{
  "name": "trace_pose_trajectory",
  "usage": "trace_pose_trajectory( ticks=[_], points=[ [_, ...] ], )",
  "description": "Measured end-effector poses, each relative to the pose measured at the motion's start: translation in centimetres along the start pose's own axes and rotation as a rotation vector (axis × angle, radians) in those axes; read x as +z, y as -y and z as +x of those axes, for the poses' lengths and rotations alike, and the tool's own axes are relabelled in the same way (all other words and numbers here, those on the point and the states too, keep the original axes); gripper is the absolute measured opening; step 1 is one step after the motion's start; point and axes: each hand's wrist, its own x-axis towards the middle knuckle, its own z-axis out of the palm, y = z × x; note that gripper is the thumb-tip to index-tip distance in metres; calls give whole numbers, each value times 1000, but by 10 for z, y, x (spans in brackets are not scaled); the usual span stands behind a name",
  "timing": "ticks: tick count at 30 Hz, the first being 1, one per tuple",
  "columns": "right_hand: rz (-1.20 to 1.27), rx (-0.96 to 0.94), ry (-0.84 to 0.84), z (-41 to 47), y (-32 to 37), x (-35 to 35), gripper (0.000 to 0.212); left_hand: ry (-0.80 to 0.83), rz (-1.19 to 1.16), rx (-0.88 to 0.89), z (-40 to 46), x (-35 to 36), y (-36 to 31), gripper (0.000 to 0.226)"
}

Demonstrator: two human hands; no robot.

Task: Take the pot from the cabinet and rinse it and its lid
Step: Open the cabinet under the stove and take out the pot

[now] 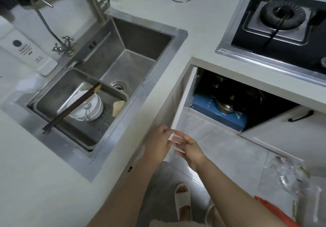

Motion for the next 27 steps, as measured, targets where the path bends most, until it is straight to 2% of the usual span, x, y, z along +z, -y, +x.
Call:
trace_pose_trajectory(
  ticks=[4,6,10,13,16,19,22,27],
  points=[
    [19,-26,-18,14,22,2,46,-103,115,-20,-5,-1,-1,50],
    [49,-38,13,20,33,5,45,-173,223,-26,-8,1,-3,65],
    [-63,-32,67,21,46,15,53,-264,424,-61,-9,6,-3,96],
    [-91,-34,98,21,46,25,62,-244,471,-188,-2,-5,-4,106],
    [-80,-16,128,25,47,34,70,-151,467,-325,7,-13,-8,99],
    [-107,-2,150,29,49,36,73,-142,450,-362,10,-15,-10,94],
    [-134,-1,155,33,51,36,71,-136,444,-374,10,-13,-10,96],
    [-151,-8,153,37,52,32,58,-194,440,-371,12,-9,-9,87]
  ],
)
